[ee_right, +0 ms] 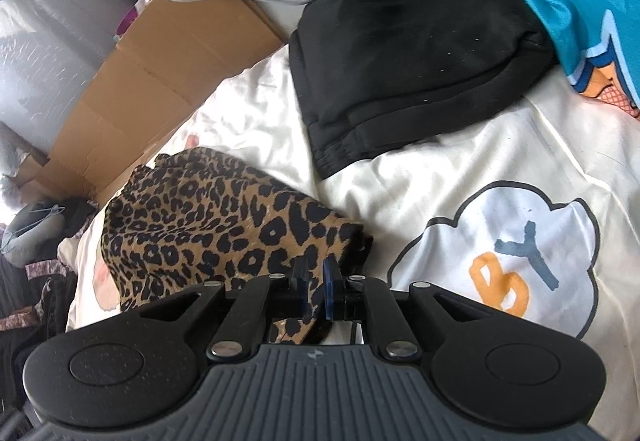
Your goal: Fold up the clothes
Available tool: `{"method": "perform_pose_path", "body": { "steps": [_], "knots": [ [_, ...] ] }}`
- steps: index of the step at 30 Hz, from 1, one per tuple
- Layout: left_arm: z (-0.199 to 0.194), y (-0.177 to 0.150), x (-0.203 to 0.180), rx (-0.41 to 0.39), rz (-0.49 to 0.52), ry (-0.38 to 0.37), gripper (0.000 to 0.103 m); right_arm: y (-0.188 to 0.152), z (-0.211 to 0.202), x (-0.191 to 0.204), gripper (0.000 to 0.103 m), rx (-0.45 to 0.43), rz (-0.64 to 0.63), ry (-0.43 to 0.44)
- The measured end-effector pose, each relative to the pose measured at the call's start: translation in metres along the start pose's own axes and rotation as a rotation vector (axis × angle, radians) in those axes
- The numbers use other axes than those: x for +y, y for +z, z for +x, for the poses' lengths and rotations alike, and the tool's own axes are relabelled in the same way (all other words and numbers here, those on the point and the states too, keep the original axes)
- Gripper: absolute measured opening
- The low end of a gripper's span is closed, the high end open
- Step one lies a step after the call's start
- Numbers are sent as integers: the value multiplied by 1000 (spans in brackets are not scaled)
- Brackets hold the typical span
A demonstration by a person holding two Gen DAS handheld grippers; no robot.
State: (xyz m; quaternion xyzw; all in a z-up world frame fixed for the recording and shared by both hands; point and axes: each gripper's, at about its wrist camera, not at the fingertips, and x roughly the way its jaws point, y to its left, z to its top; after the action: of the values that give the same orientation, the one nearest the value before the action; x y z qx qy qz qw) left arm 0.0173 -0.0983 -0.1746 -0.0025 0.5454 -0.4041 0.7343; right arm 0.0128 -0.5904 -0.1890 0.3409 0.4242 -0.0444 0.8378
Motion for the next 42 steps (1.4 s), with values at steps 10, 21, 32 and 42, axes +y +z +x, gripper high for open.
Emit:
{"method": "perform_pose_path", "body": {
  "steps": [10, 21, 32, 42],
  "knots": [
    [-34, 81, 13, -88, 111, 163, 37, 1, 4, 8, 33, -4, -8, 28],
    [-36, 198, 47, -232, 119, 294, 48, 9, 3, 15, 33, -19, -53, 21],
    [11, 286, 61, -208, 237, 400, 70, 16, 3, 15, 34, -31, -94, 14],
    [72, 325, 77, -144, 302, 450, 76, 17, 4, 23, 42, -32, -166, 5]
  ]
}}
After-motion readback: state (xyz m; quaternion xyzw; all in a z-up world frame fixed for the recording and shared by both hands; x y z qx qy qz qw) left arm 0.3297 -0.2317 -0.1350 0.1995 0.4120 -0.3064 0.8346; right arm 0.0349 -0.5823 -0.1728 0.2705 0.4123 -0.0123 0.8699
